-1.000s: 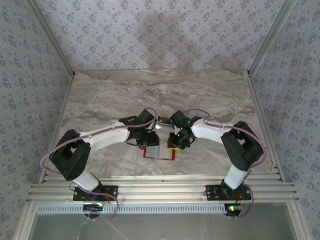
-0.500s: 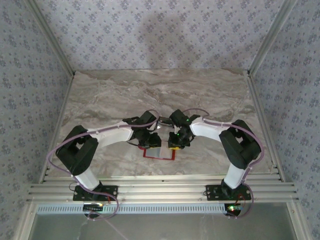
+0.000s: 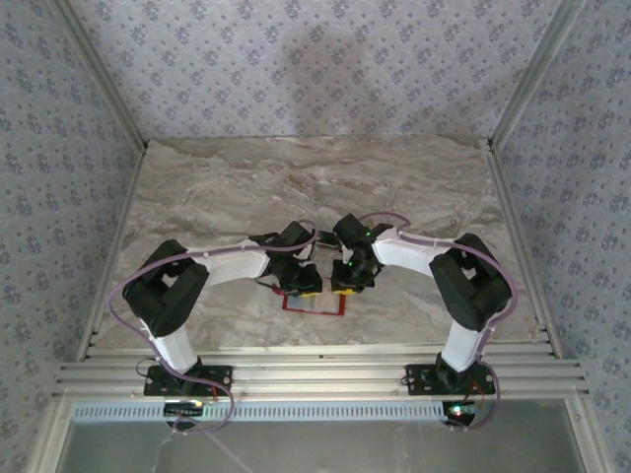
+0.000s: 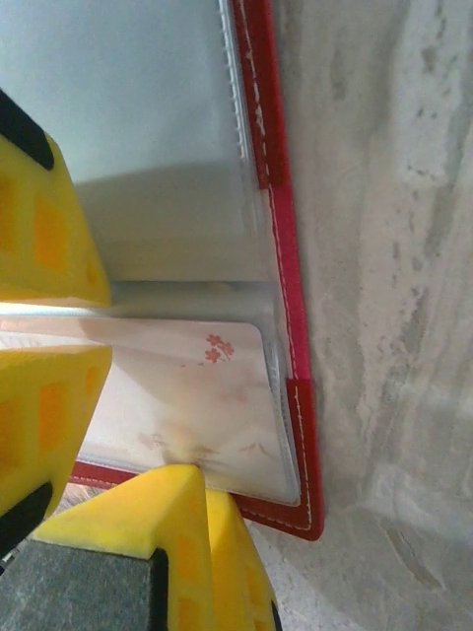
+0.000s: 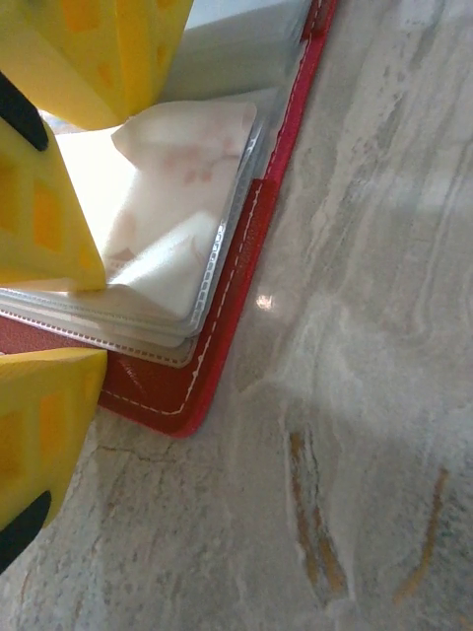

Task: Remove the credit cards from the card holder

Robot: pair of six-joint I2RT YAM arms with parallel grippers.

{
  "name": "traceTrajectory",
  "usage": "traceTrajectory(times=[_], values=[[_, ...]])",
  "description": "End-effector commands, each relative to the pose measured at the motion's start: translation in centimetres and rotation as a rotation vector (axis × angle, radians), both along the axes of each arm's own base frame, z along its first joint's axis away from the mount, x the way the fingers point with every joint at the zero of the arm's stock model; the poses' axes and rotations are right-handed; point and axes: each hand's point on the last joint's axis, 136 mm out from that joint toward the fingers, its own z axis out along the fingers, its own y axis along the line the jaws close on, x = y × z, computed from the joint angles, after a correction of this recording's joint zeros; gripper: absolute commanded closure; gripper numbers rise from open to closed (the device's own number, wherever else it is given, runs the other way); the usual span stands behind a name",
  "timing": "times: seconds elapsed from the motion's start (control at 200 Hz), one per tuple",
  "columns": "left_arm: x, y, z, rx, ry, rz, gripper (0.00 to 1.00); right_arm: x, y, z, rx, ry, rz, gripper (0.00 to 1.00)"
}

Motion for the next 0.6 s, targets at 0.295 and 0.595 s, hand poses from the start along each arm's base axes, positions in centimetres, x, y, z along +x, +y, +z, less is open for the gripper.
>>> traceTrajectory(times=[0.295,0.595], values=[[-0.4,-0.3,-0.5,0.048,0.012,-0.042,0.84,1.1,0.0,-1.2,-0.024,-0.031,0.012,0.77],[-1.0,-0.2,-1.4,0.112,0.027,-0.078,0.80,1.1,-0.1,-1.3,-0.028,-0.029,0.016,0.76]])
